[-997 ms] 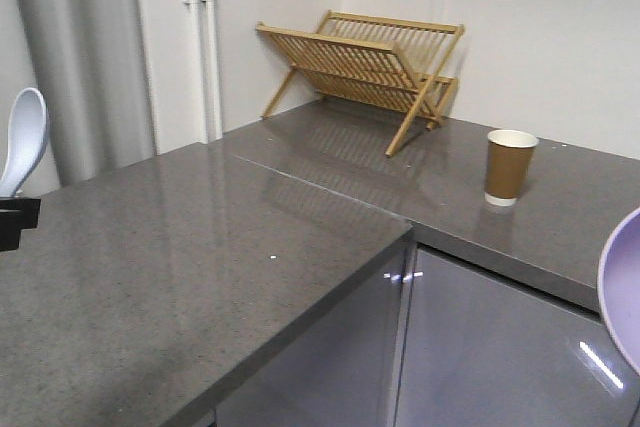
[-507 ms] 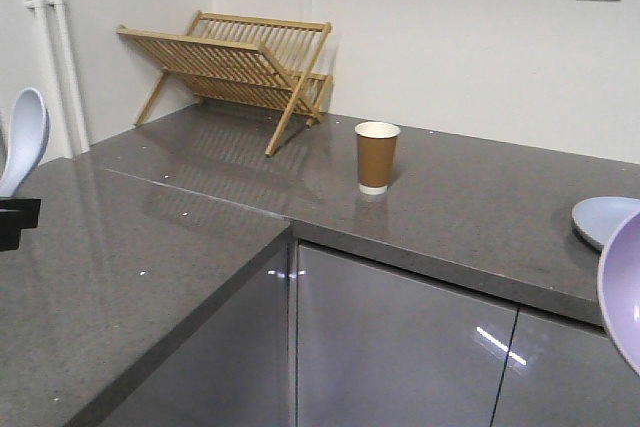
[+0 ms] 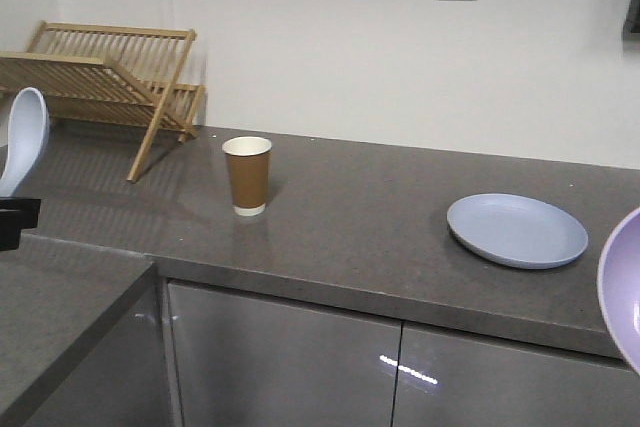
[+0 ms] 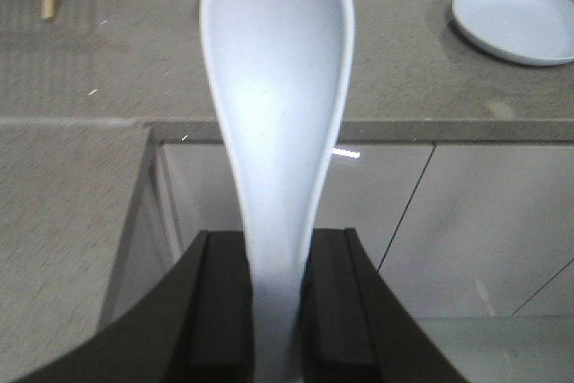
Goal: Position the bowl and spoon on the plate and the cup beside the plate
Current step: 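Drive the base to the counter with the blue plate and cup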
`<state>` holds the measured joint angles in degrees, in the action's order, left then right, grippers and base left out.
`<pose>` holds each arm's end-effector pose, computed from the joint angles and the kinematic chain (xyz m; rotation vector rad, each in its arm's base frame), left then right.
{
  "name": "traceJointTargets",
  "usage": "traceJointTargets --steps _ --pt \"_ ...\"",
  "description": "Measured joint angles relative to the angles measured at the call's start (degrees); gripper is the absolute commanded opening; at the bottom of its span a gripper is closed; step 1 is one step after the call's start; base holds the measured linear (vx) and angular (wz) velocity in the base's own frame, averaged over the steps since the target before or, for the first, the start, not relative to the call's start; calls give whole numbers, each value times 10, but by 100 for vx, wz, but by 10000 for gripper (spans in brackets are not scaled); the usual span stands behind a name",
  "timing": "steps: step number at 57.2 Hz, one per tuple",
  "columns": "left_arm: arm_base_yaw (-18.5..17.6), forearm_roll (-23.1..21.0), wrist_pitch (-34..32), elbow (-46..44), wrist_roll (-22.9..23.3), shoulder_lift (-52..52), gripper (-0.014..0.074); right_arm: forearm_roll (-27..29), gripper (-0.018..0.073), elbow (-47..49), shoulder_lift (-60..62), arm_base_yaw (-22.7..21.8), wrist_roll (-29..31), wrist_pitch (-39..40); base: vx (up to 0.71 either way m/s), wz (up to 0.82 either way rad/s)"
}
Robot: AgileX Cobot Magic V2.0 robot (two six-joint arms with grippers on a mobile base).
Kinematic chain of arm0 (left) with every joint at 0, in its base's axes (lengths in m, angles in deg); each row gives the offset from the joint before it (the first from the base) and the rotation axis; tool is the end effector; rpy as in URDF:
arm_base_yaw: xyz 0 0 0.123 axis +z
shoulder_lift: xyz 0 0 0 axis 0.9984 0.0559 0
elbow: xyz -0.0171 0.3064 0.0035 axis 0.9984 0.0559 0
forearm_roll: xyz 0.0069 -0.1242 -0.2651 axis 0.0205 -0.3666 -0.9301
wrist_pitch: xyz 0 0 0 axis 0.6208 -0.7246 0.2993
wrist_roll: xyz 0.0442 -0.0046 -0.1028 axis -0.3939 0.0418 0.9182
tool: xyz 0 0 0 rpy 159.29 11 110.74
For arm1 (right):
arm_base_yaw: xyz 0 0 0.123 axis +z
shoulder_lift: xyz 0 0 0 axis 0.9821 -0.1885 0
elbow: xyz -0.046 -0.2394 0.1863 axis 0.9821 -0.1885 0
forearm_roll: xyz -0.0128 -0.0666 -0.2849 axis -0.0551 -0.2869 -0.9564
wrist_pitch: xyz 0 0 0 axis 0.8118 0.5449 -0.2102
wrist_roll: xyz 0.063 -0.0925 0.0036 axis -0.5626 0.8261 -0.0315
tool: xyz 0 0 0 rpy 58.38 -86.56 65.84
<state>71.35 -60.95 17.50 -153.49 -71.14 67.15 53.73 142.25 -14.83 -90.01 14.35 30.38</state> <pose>0.2434 -0.0765 0.4617 0.2737 2.0534 -0.2807 0.1761 -0.0221 0.4310 0.1318 2.0663 -0.0119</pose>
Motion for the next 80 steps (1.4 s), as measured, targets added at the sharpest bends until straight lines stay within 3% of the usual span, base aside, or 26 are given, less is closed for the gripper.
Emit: traceJointTargets --steps 80 --pt "0 0 0 0 0 0 -3 0 -8 0 2 0 0 -1 29 -15"
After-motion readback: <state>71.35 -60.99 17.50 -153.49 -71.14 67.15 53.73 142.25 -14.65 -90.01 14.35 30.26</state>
